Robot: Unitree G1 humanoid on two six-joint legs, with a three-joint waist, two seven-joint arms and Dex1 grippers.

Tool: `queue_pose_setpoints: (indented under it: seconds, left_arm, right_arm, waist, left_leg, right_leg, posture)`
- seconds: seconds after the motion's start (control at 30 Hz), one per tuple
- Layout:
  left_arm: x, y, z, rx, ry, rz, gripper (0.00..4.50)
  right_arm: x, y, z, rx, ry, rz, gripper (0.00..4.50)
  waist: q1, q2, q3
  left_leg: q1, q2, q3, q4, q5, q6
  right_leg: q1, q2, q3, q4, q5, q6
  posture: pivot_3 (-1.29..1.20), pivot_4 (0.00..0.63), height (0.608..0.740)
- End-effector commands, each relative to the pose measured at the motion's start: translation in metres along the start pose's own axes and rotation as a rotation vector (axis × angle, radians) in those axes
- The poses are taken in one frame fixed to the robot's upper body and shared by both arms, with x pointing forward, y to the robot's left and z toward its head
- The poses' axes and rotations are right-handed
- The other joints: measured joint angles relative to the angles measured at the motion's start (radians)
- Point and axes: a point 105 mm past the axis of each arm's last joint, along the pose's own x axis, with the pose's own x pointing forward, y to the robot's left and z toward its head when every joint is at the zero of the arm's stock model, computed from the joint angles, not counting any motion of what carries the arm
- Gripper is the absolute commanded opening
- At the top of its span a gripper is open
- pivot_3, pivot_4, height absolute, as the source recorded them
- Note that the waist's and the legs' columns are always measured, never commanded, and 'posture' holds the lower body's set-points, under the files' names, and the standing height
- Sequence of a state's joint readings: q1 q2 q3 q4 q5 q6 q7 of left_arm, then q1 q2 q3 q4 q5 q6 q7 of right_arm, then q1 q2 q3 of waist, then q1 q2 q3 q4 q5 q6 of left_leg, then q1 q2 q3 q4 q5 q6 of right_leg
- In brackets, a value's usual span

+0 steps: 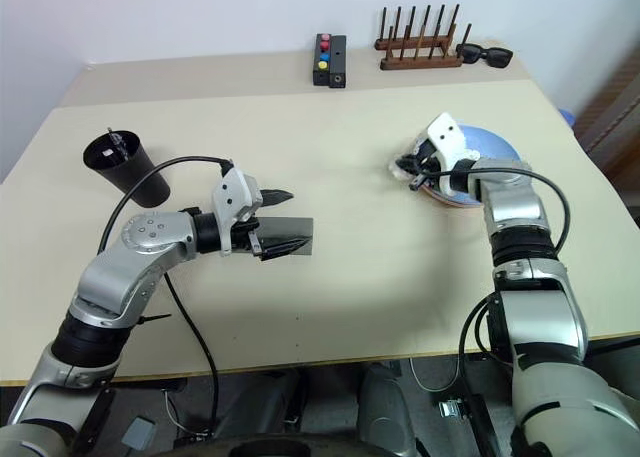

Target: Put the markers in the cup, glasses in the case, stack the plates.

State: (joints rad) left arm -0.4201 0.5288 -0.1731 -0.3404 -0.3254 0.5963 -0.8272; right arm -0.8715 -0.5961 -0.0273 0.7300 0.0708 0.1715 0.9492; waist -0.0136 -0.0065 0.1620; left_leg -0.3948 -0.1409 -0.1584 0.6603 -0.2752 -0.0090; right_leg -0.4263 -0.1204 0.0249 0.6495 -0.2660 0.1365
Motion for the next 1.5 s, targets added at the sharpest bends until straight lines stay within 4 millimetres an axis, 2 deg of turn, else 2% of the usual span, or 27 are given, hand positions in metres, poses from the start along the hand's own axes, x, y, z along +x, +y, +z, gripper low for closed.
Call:
queue_pose_setpoints:
  seconds: [0.03,0.2,0.4,0.5,0.73,0.83,0.93,1.1,1.27,1.5]
  left_arm:
    - [0.002,-0.006,0.018,0.041,-0.069,-0.047,4.5]
    - [0.005,-0.011,0.018,0.051,-0.066,-0.097,4.5]
    - [0.007,-0.009,0.018,0.066,-0.067,-0.104,4.5]
    - [0.008,-0.009,0.018,0.069,-0.069,-0.103,4.5]
    - [0.007,-0.009,0.017,0.057,-0.067,-0.096,4.5]
    - [0.006,-0.006,0.016,0.053,-0.064,-0.07,4.5]
    - [0.006,0.005,0.019,0.045,-0.089,0.0,4.5]
    - [-0.001,0.02,0.018,0.027,-0.13,0.115,4.5]
    - [-0.017,0.028,0.009,0.027,-0.144,0.182,4.5]
    - [-0.058,0.019,0.0,-0.023,-0.138,0.173,4.5]
  right_arm:
    - [-0.023,-0.028,0.037,-0.052,-0.095,-0.113,0.06]
    - [-0.043,-0.056,0.038,-0.049,-0.077,-0.241,0.06]
    - [-0.045,-0.068,0.014,-0.018,-0.018,-0.321,0.06]
    - [-0.043,-0.07,0.006,0.013,-0.006,-0.333,0.91]
    - [-0.042,-0.072,0.001,0.017,0.0,-0.36,4.44]
    - [-0.044,-0.073,0.007,0.01,-0.028,-0.36,4.48]
    - [-0.047,-0.069,0.023,-0.025,-0.093,-0.326,4.48]
    - [-0.056,-0.044,0.046,-0.066,-0.222,-0.205,4.48]
    - [-0.068,-0.004,0.041,-0.08,-0.211,-0.057,4.48]
    - [-0.099,0.036,0.027,-0.033,-0.155,0.043,4.48]
  waist:
    - [0.002,0.0,0.0]
    - [0.001,0.0,0.0]
    - [0.0,0.0,0.0]
    - [-0.001,0.0,0.0]
    - [-0.001,0.0,0.0]
    - [-0.001,0.0,0.0]
    - [0.0,0.0,0.0]
    - [0.002,0.0,0.0]
    - [0.004,0.0,0.0]
    - [0.005,0.0,0.0]
  left_leg:
    - [0.0,0.0,0.0,0.0,0.0,0.0]
    - [0.0,0.0,0.0,0.0,0.0,0.0]
    - [0.0,0.0,0.0,-0.001,0.0,0.0]
    - [0.0,0.0,0.001,-0.001,0.0,0.0]
    - [0.0,0.0,0.001,-0.001,0.0,0.0]
    - [0.0,0.0,0.001,-0.001,0.0,0.0]
    - [0.0,0.0,0.001,-0.001,0.0,0.0]
    - [0.0,0.0,0.0,-0.001,0.0,0.0]
    - [0.0,0.0,0.0,-0.001,0.0,0.0]
    - [0.0,0.0,0.0,-0.001,0.0,0.001]
  right_leg:
    - [0.0,0.0,0.0,0.0,0.0,0.0]
    - [0.0,0.0,0.0,0.0,0.0,0.0]
    - [0.0,0.0,0.0,0.0,0.0,0.0]
    - [0.0,0.0,0.0,0.0,0.0,0.0]
    - [0.0,0.0,0.0,0.0,0.0,0.0]
    - [0.0,0.0,0.0,0.0,0.0,0.0]
    - [0.0,0.0,0.0,0.0,0.0,0.0]
    - [0.0,0.0,0.0,-0.001,0.0,0.0]
    - [0.0,0.0,0.0,-0.001,0.0,0.0]
    - [0.0,0.0,0.0,-0.001,0.0,0.0]
  posture:
    - [0.0,0.15,0.74]
    - [0.0,0.15,0.74]
    - [0.0,0.15,0.74]
    - [0.0,0.15,0.74]
    - [0.0,0.15,0.74]
    - [0.0,0.15,0.74]
    - [0.0,0.15,0.74]
    - [0.0,0.15,0.74]
    - [0.0,0.15,0.74]
    - [0.0,0.15,0.74]
